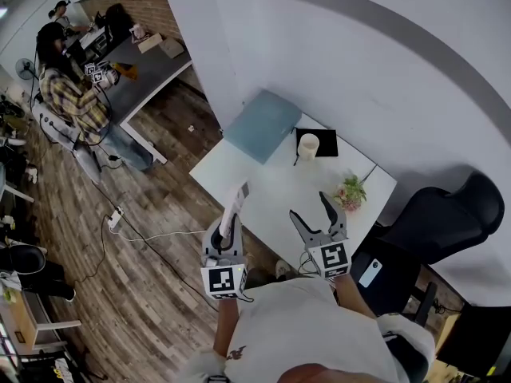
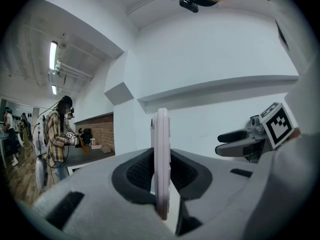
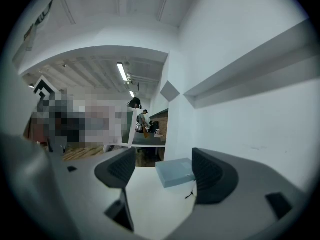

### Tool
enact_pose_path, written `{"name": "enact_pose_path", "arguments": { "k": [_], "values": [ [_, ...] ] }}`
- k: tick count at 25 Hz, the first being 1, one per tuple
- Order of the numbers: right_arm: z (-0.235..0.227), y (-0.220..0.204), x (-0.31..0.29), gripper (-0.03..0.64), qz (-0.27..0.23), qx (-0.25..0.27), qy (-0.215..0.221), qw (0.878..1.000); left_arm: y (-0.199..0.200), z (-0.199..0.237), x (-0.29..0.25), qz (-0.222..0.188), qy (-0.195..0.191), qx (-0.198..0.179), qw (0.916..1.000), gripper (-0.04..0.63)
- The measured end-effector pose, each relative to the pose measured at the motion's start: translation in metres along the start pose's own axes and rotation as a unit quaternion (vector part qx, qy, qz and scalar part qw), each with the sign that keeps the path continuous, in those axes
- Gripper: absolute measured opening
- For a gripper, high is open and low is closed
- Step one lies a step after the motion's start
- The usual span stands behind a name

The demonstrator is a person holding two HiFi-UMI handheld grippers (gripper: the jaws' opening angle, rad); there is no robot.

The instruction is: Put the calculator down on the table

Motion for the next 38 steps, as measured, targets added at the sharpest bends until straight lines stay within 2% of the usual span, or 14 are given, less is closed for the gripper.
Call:
{"name": "enact_pose_path", "arguments": {
  "k": [8,16,29,38],
  "values": [
    [-0.012,-0.002,-0.017,0.356,-0.005,0.004,-0.008,1.000,0.002,0.005,-0.022,0.000,-0.009,-0.001,1.0000,0.060],
    [-0.026,-0.001,-0.037,0.354,0.007,-0.005,-0.042,0.999,0.000,0.017,-0.060,0.007,-0.043,-0.004,0.9990,0.060],
    [-0.039,-0.002,-0.080,0.353,0.031,-0.021,-0.116,0.993,-0.003,0.047,-0.127,0.010,-0.125,-0.011,0.9920,0.060],
    [-0.044,-0.004,-0.094,0.351,0.049,-0.028,-0.176,0.983,-0.003,0.057,-0.168,0.004,-0.192,-0.019,0.9812,0.060]
  ]
}}
Point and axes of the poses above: the fingertips, and each gripper's own axes: x backward along the fingers, z to its left, y out of its top, the point moved 2 cm from there along x, backward along the fingers, and after that the axes turned 5 degrees about z, right-handed, at the moved point
